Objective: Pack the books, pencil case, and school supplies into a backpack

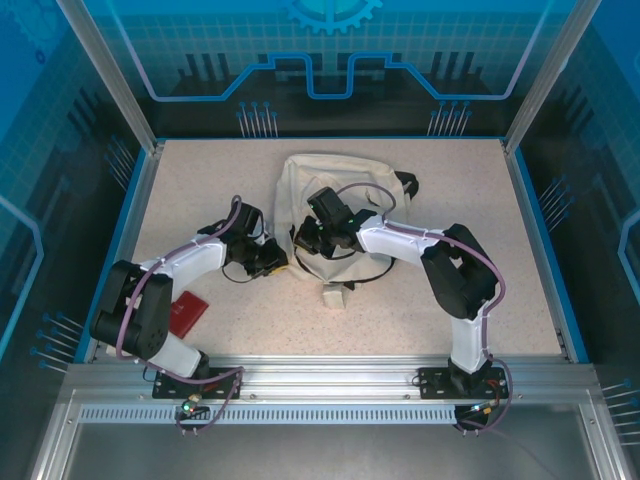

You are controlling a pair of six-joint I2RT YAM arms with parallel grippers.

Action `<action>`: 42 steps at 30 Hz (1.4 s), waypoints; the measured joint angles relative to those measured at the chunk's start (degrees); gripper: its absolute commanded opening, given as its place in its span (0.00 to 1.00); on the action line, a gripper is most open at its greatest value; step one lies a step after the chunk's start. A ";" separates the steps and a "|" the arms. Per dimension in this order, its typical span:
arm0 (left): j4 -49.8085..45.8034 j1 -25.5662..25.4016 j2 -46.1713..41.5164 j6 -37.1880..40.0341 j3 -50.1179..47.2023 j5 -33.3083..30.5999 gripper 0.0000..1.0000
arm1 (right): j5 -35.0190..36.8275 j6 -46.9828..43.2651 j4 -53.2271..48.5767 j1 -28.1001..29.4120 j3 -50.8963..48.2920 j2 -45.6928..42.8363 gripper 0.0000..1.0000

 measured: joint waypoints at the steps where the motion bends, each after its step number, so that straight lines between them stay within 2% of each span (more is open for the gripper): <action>1: -0.42 0.00 -0.33 0.17 0.00 -0.39 0.25 | 0.11 -0.50 0.13 0.00 0.00 0.00 0.00; 3: -1.09 0.00 -1.40 0.22 0.11 -0.96 0.33 | 0.24 -1.14 0.31 0.00 0.00 0.00 0.00; 10: -1.55 0.02 -2.43 -1.66 5.09 -2.69 0.48 | 0.31 -1.79 1.60 0.02 -0.26 0.00 0.00; 20: -2.29 0.35 9.86 -3.76 14.95 -4.11 0.48 | 1.20 -0.20 2.40 0.90 -5.46 -3.08 0.00; 23: -3.02 0.35 11.43 -3.85 16.17 -4.57 0.43 | 1.40 0.42 2.43 1.36 -5.73 -4.68 0.00; 25: -3.32 0.35 12.13 -4.00 16.87 -4.50 0.36 | 1.42 0.66 2.45 1.53 -5.73 -5.31 0.00; 33: -4.17 0.68 13.05 -3.52 17.27 -4.57 0.00 | 3.02 0.85 -0.48 2.38 -5.03 -5.40 0.00; 37: -3.98 0.90 12.85 -3.02 17.09 -4.55 0.00 | 5.03 0.72 -4.35 3.26 -2.93 -5.40 0.00; 42: -1.84 1.22 11.23 -2.62 14.86 -4.55 0.00 | 9.84 -0.31 -14.10 5.70 2.54 -5.40 0.00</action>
